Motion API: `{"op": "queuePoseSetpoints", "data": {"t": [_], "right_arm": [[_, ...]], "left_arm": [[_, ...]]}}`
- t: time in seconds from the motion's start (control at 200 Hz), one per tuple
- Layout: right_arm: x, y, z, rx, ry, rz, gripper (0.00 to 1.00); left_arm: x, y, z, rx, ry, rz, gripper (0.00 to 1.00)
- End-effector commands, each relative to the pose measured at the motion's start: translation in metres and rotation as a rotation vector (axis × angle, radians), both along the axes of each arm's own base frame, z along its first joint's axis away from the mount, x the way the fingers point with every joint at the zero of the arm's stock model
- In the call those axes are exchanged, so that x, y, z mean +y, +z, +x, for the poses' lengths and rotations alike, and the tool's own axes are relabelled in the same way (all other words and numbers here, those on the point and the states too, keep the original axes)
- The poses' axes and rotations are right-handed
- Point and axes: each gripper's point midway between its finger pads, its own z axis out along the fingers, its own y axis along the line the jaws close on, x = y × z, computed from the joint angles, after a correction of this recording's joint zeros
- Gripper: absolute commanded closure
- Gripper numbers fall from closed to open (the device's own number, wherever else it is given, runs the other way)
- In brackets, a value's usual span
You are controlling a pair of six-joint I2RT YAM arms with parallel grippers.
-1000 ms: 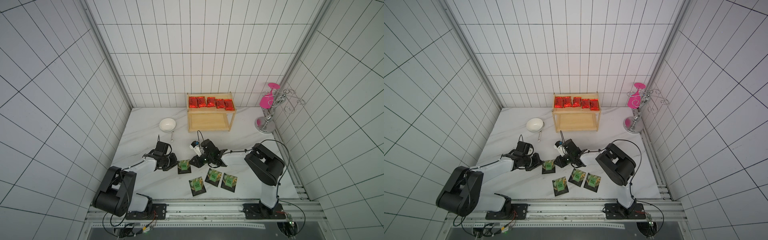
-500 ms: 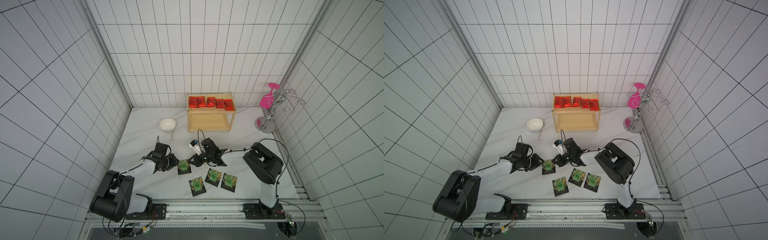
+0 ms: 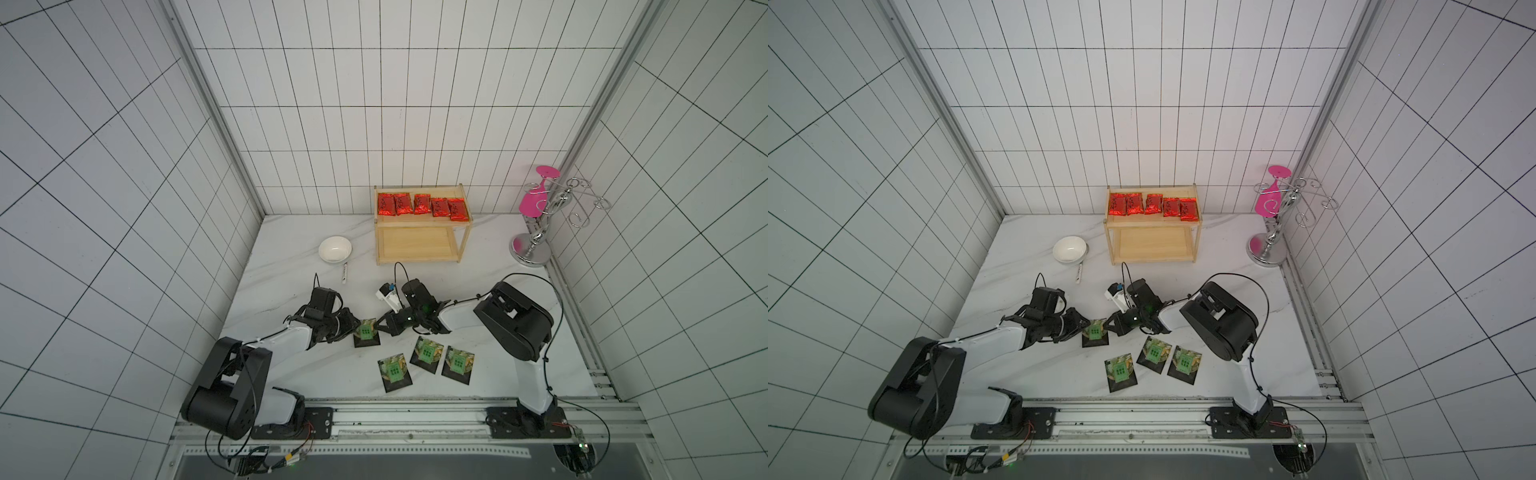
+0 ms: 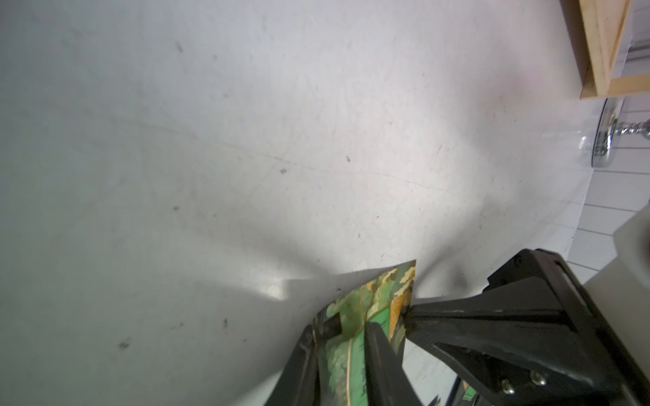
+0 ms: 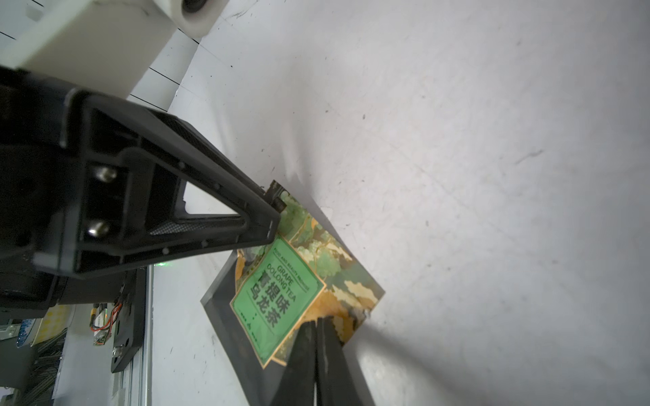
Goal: Place the tea bags on the shelf by color
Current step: Pick up the tea bag from the center of the board.
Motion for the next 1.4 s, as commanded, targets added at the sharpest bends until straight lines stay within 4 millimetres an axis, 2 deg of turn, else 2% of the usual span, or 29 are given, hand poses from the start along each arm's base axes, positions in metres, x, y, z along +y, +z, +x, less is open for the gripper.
{"op": "queuePoseSetpoints", "data": {"t": [0.0,0.14,0.25,0.36,0.495,0.585,0.66,0.81,0.86,0.955,1.04,1.125,1.25,1.396], "right_arm": [[-0.014,-0.031,-0.003,0.057,-0.025,-0.088,0.92],[-0.016,-0.021,0.003,0.049,-0.043,-0.073,0.90],[-0.021,0.016,0.021,0.020,-0.121,-0.036,0.88],[-0.035,0.061,0.046,-0.011,-0.297,-0.022,0.76],[-0.068,0.100,0.073,0.088,-0.610,0.039,0.80],[-0.081,0.132,0.083,0.236,-0.707,0.228,0.83],[-0.088,0.149,0.087,0.381,-0.762,0.370,0.76],[-0.084,0.159,0.087,0.627,-0.775,0.593,0.62],[-0.082,0.161,0.088,0.691,-0.764,0.672,0.59],[-0.073,0.178,0.090,0.731,-0.699,0.829,0.52],[-0.059,0.173,0.087,0.756,-0.672,0.828,0.47],[-0.056,0.174,0.084,0.738,-0.663,0.827,0.43],[-0.063,0.183,0.085,0.688,-0.665,0.845,0.43],[-0.062,0.186,0.085,0.679,-0.644,0.843,0.52]], "left_arm": [[0.002,-0.010,-0.010,0.029,-0.009,0.021,0.88],[0.003,-0.007,-0.010,0.026,-0.006,0.024,1.00],[0.001,0.008,-0.004,-0.002,-0.002,0.009,1.00],[-0.004,0.041,0.013,-0.073,0.026,-0.041,1.00],[-0.008,0.087,0.043,-0.167,0.101,-0.156,1.00],[-0.010,0.112,0.062,-0.215,0.145,-0.281,1.00],[-0.010,0.132,0.077,-0.259,0.164,-0.372,1.00],[-0.020,0.165,0.094,-0.328,0.169,-0.495,1.00],[-0.025,0.170,0.097,-0.332,0.170,-0.529,1.00],[-0.033,0.175,0.103,-0.312,0.160,-0.593,1.00],[-0.039,0.177,0.106,-0.307,0.145,-0.636,1.00],[-0.039,0.180,0.107,-0.320,0.140,-0.644,1.00],[-0.038,0.184,0.106,-0.338,0.139,-0.636,1.00],[-0.038,0.182,0.105,-0.332,0.127,-0.631,1.00]]}}
